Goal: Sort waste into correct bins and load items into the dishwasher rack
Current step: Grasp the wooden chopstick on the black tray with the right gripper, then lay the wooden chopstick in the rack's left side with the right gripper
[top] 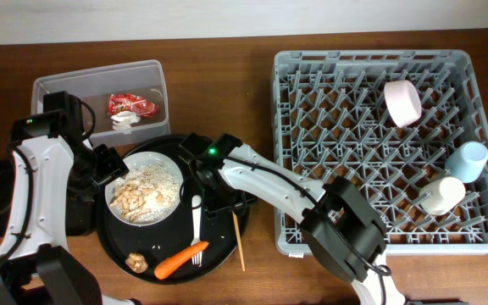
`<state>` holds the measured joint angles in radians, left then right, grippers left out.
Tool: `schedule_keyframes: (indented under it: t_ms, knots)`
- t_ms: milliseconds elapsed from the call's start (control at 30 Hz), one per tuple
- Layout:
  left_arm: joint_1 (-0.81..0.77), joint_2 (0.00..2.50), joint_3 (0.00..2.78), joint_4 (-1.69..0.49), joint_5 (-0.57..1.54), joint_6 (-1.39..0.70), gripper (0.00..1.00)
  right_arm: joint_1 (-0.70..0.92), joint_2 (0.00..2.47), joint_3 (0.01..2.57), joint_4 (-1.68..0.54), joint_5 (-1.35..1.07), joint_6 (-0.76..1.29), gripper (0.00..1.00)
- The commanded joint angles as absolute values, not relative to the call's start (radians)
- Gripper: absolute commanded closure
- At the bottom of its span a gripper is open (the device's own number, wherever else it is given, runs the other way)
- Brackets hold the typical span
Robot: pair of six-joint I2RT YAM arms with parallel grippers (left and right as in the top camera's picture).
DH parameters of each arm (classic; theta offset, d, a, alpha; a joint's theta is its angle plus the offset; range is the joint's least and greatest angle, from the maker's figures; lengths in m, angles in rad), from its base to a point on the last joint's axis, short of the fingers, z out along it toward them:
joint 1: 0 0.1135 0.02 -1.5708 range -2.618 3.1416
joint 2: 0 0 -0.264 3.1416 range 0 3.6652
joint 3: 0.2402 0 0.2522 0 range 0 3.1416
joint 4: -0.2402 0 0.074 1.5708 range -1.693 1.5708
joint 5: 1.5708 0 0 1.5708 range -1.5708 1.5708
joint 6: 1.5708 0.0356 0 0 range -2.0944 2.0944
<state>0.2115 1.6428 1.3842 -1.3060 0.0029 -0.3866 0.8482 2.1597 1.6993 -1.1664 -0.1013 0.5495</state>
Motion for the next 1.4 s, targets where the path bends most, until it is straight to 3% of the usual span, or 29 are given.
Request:
schedule_keyframes:
  t_ms: [0,233,667,933,1167,1367]
  knots:
    - [0.212,1.627,1.388,-1.311,-0.001,-0.388,0.23,0.854,2.189,1.698,-1.162,-0.081,0.596,0.38]
    - [0.212,1.627,1.388,-1.311,-0.001,-0.388,0.23,0.854,2.231,1.681,-1.161,-0.076,0.631,0.45]
    - [0.212,1.627,1.388,-1.317,-0.001,-0.388,0.23,0.854,2.23,1.672,-1.155,-0.078,0.637,0.96]
    - [0.212,1.627,1.388,-1.318,-0.001,-0.388,0.23,0.805,2.109,1.776,-1.214,-0.057,0.589,0.96]
    - [0.212,1.627,1.388,-1.318,-0.001,-0.388,0.23,0.637,1.857,1.835,-1.278,0.14,0.577,0.96]
    - [0.212,1.627,1.388,-1.317,-0.001,-0.388,0.23,0.494,1.868,1.747,-1.294,0.139,0.577,0.96]
